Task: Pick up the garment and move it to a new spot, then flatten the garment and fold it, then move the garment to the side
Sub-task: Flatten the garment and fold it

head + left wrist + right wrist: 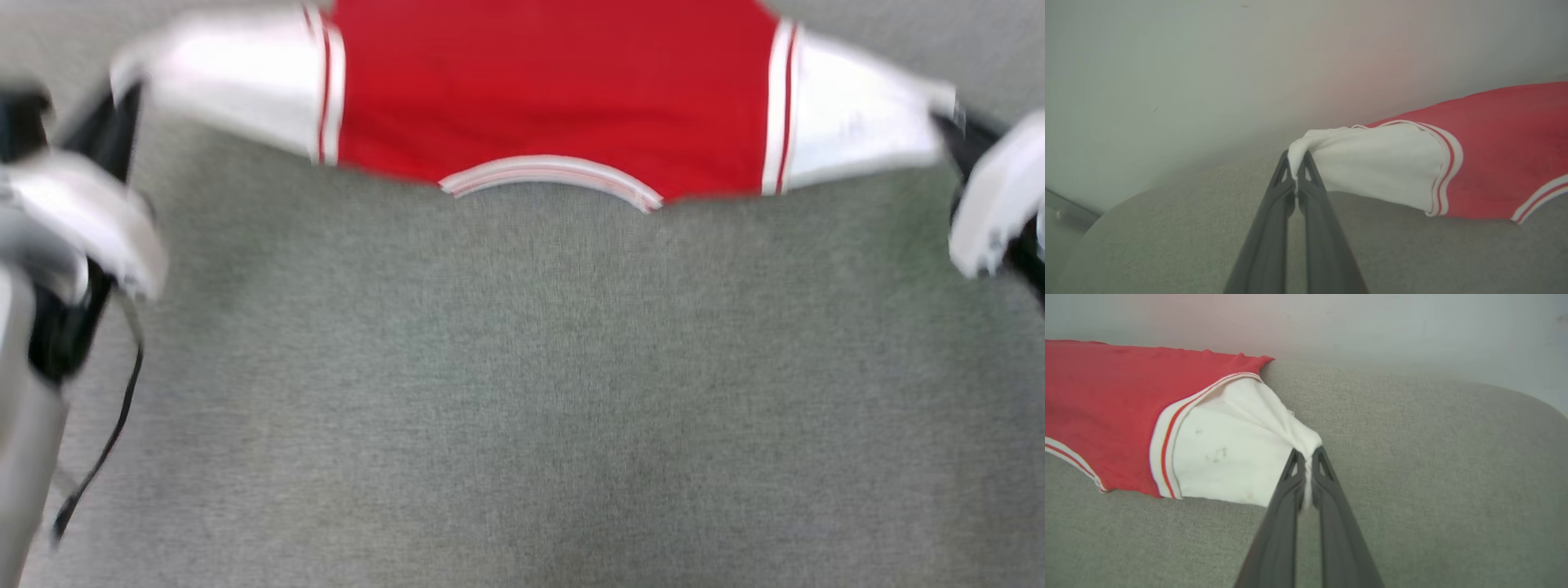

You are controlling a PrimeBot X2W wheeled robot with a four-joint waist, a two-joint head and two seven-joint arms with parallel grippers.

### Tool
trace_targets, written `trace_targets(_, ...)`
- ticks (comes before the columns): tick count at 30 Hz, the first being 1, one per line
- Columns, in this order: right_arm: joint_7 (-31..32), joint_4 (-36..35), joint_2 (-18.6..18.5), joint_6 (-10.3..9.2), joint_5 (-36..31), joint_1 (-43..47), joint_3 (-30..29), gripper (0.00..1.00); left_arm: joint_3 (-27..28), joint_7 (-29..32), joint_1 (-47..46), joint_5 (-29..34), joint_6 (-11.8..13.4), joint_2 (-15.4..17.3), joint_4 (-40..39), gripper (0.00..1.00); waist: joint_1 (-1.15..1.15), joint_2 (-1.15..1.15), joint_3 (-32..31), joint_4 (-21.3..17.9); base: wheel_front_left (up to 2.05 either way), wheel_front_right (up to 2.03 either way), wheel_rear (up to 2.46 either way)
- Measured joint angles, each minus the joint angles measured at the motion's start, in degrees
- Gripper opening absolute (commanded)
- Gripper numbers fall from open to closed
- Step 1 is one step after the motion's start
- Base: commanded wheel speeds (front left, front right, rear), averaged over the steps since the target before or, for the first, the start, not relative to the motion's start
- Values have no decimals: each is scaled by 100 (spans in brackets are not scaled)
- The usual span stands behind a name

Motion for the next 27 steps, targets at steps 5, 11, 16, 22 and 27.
trace_targets(5, 539, -584, -261, 1, 346, 1174, -259, 0, -10, 501, 1252, -318, 13, 363, -566, 0, -1, 0, -514, 46, 0, 0, 0)
trace_targets(11, 1198, -1252, -315, 1, 532, 2348, -632, 0, -86, 977, 2557, -494, 207, 721, -1360, 0, -1, 0, -1055, 81, 0, 0, 0)
trace_targets(16, 1730, -1842, -491, 0, 544, 3368, -679, 0, -230, 1380, 3676, -735, 399, 859, -2045, 0, -2, 0, -1425, 60, 0, 0, 0)
trace_targets(22, 2189, -2487, -553, 1, 359, 4280, -1061, 0, -129, 1736, 4663, -1046, 635, 1228, -2594, 0, -2, 0, -1691, 39, 0, 0, 0)
trace_targets(27, 2728, -2786, -326, 1, 522, 4893, -1508, 0, -126, 2011, 5220, -1339, 706, 1343, -2904, 0, -2, 0, -1760, 67, 0, 0, 0)
